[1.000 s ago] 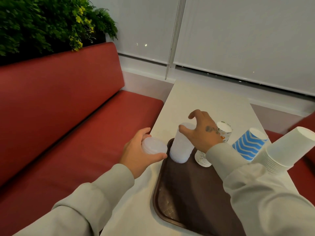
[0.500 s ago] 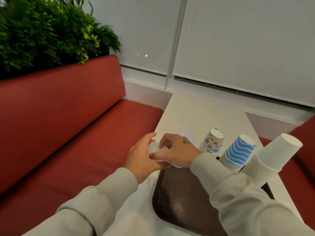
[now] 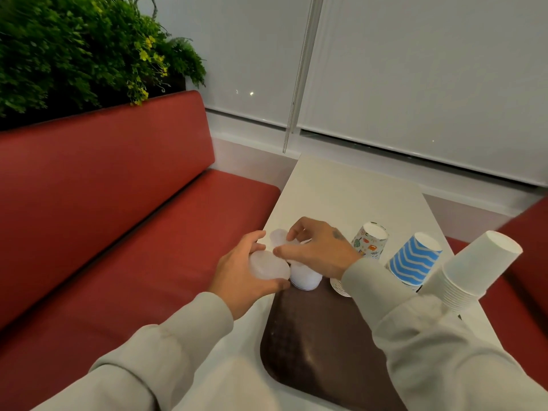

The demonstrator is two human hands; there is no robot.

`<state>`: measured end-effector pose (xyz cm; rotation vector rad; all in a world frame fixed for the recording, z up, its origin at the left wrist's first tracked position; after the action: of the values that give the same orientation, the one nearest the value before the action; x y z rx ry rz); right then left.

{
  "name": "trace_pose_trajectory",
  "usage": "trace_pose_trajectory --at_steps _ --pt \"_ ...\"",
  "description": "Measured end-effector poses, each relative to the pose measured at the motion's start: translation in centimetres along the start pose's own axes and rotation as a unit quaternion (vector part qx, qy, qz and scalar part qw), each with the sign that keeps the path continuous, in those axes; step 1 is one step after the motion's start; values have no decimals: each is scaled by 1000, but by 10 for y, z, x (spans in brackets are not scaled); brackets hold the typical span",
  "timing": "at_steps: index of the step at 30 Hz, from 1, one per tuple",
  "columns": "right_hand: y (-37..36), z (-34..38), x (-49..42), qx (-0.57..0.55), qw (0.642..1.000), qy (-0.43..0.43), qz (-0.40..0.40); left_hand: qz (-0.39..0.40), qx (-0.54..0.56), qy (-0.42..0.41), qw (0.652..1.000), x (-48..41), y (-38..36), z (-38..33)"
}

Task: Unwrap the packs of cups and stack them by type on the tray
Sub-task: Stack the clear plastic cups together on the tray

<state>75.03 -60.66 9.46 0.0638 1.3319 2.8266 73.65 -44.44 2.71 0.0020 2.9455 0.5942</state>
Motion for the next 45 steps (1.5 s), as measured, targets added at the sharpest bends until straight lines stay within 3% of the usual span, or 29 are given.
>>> trace_pose_trajectory --at_steps 7,23,30,35,37,42,45 --pt "35 -13 -28 13 994 -23 -108 -23 -10 10 1000 -11 3 16" --pt "15 -41 -45 119 986 -94 -66 -23 -34 35 999 -16 -1 37" --pt "14 -44 -42 128 986 -73 -71 -22 -25 26 999 -17 -2 28" --pt "22 -25 -33 81 983 25 -161 -25 -20 11 999 -15 1 16" --pt "20 -13 -27 41 988 64 -134 -22 -17 5 1000 -13 2 9" --pt "-8 8 -7 84 993 46 73 -6 11 -8 1000 -7 2 -8" --pt "-15 17 3 88 992 39 80 -2 17 -19 1000 -2 3 -14"
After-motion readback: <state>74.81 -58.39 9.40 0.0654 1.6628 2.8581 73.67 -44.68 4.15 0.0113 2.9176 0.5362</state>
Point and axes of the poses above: each hand's wrist, its own x-axis away from the middle knuckle, its own y-axis out of the back of the hand, z = x × y, the point moved 3 cm from there along -x, towards the middle knuckle, and after that the axes turned 5 degrees about -z, right-handed, at the moved point
